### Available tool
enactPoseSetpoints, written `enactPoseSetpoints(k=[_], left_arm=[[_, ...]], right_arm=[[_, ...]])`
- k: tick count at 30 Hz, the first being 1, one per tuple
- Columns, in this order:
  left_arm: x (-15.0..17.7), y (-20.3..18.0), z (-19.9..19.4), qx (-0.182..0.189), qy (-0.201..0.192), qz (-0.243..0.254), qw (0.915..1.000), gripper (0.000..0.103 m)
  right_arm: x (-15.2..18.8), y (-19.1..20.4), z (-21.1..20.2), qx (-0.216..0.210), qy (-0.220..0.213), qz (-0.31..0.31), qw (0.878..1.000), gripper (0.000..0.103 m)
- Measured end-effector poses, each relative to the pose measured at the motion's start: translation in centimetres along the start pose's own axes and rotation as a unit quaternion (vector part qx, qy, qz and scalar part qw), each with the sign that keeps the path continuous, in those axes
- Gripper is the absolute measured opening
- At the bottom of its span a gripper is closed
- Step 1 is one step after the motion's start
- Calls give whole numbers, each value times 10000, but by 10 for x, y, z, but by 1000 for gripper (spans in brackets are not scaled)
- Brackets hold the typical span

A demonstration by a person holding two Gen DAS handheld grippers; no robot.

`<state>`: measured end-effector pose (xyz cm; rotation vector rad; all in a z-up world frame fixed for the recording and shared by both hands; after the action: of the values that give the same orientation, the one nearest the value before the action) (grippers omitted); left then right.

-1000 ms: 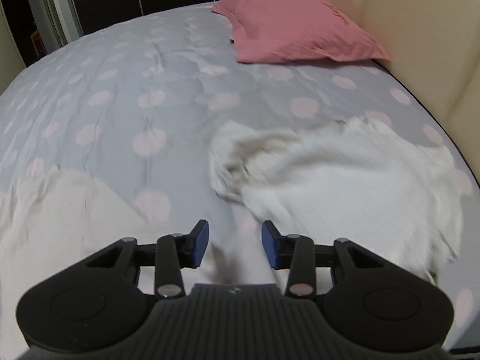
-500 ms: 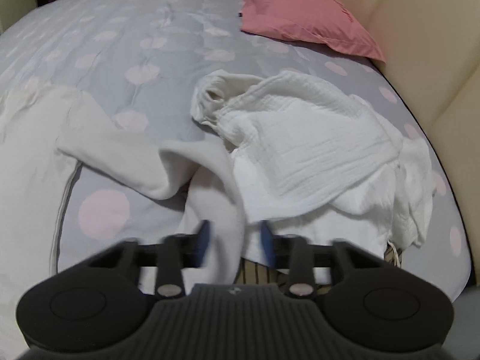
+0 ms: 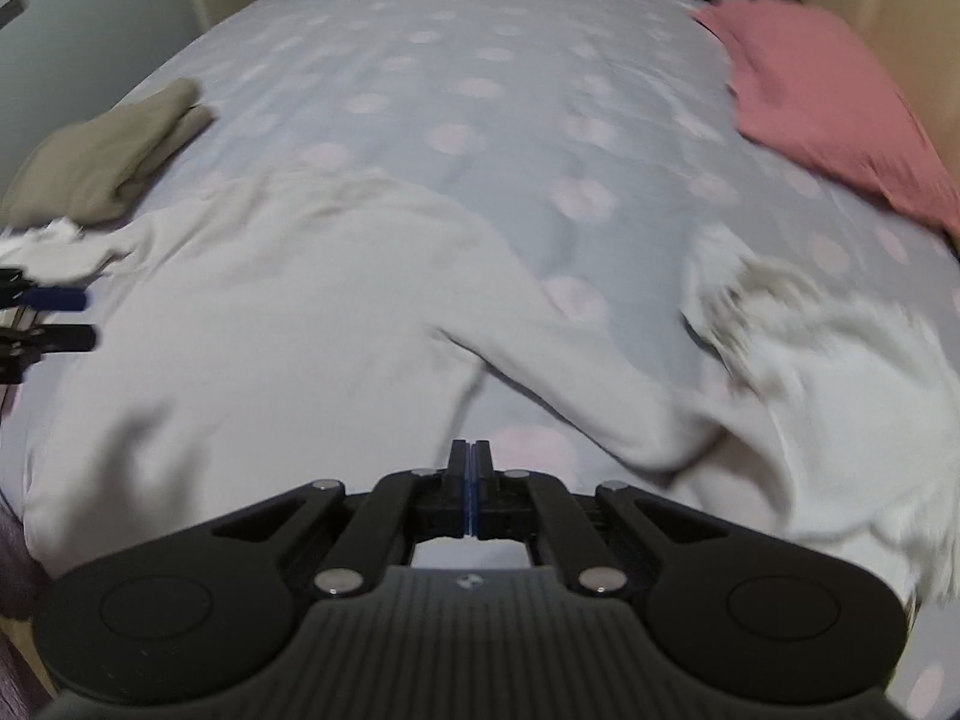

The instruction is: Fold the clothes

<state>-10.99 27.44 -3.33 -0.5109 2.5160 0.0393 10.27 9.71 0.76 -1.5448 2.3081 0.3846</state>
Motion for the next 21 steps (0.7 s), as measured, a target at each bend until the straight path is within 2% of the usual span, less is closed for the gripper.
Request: enactPoseSetpoints(k=[1, 5, 10, 12, 14, 18, 21], left_arm=[[0, -1, 0, 15, 9, 23, 10000, 48], [3, -1, 1, 27, 53, 81, 9999, 48], [10, 5, 3, 20, 165, 36, 9999, 48], [13, 6, 3, 0, 207, 25, 9998, 48], [15, 8, 4, -7, 235, 2, 9997, 48], [18, 11, 3, -10, 249, -26, 9997, 48], [21, 11, 3, -1, 267, -12, 9996, 48]], right_arm=[[-3, 9, 1, -29, 7, -137, 9999, 5], [10, 28, 23, -241, 436, -492, 9975, 6], [48, 50, 50, -558, 1033, -1108, 9869, 8], [67, 61, 57, -697, 1265, -1436, 9790, 15], [83, 69, 62, -737, 1447, -1715, 9717, 31], [111, 71, 69, -940, 1822, -1858, 9609, 35], [130, 69, 73, -1088, 2077, -1963, 9521, 46]])
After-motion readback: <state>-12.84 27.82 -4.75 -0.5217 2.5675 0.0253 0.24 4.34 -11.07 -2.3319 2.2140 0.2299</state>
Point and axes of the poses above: each gripper's, at about its wrist camera, not at the fingertips, and z roughly the way its jaws point, y to its left, x to its underside, the point moved 3 cm from there along z, roughly the way its jaws point, and after that the axes turned 6 degrees about y, right-handed, at the moved point
